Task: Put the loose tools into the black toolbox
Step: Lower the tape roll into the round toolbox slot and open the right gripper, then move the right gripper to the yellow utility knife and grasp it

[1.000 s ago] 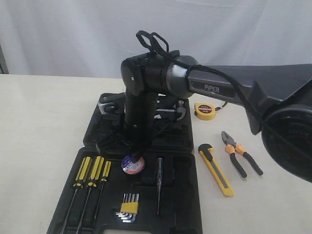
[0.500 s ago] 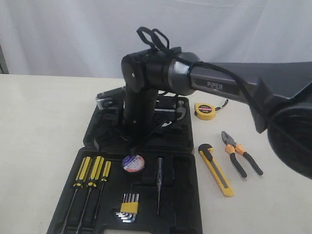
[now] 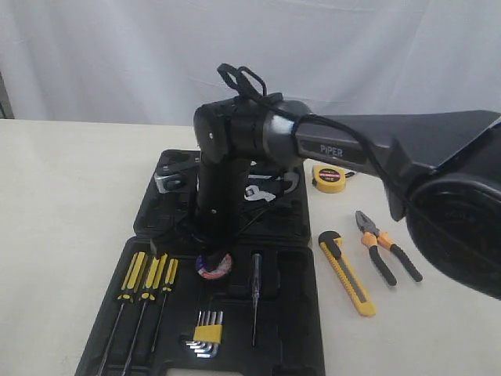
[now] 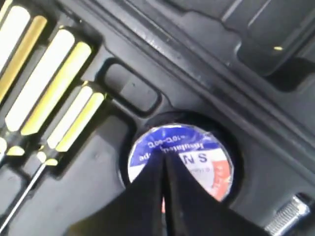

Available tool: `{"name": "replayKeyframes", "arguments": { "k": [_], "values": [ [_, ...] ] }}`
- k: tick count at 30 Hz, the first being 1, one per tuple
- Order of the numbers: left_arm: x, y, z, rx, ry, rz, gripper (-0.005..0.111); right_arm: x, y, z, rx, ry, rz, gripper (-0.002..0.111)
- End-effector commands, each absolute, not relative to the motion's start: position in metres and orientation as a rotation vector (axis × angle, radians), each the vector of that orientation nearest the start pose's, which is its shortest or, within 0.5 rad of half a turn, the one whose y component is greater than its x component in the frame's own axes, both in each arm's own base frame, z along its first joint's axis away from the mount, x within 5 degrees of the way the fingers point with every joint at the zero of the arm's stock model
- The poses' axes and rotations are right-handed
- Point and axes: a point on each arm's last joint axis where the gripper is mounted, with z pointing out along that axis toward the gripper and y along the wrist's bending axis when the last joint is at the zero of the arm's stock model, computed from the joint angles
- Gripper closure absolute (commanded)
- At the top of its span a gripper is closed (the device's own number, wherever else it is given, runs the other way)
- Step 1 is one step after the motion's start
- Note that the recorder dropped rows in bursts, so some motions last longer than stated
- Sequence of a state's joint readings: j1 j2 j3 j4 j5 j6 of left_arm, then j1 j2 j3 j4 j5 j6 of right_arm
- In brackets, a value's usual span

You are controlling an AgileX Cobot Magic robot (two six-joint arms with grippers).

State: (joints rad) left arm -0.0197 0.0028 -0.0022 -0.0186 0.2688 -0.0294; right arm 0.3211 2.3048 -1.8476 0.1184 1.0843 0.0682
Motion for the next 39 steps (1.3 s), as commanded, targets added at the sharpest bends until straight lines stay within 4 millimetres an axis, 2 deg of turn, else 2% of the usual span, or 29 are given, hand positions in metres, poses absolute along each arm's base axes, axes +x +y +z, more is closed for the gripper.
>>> {"name": "replayKeyframes", "arguments": {
  "k": [1,2,3,5,11,14,19,23,29,32,39],
  "values": [
    [0.055,-0.002,0.189,-0.021,1.753,-0.058,0.107,0.439,0.154,0.187,-0.319,2.951,0.207,0.108],
    [0.055,-0.002,0.189,-0.021,1.753,-0.058,0.107,0.436,0.151,0.209,-0.327,2.911,0.197,0.108],
    [0.055,-0.002,0.189,-0.021,1.753,-0.058,0.107,0.433,0.151,0.217,-0.330,2.898,0.200,0.108],
    [0.055,-0.002,0.189,-0.021,1.753,-0.058,0.107,0.426,0.142,0.253,-0.347,2.829,0.213,0.108],
    [0.055,-0.002,0.189,-0.021,1.753,-0.058,0.107,0.412,0.110,0.291,-0.288,2.833,0.210,0.108],
    [0.055,-0.002,0.189,-0.021,1.753,-0.058,0.107,0.391,0.091,0.306,-0.245,2.829,0.205,0.108],
    [0.055,-0.002,0.189,-0.021,1.753,-0.058,0.107,0.350,0.064,0.300,-0.184,2.890,0.181,0.108],
    [0.055,-0.002,0.189,-0.021,1.753,-0.058,0.107,0.312,0.037,0.285,-0.096,2.901,0.161,0.108],
    [0.055,-0.002,0.189,-0.021,1.753,-0.058,0.107,0.270,0.009,0.263,0.039,2.866,0.136,0.108],
    [0.055,-0.002,0.189,-0.021,1.753,-0.058,0.107,0.258,0.003,0.255,0.079,2.898,0.134,0.108],
    [0.055,-0.002,0.189,-0.021,1.753,-0.058,0.107,0.252,0.003,0.240,0.119,2.918,0.173,0.108]
  ]
}}
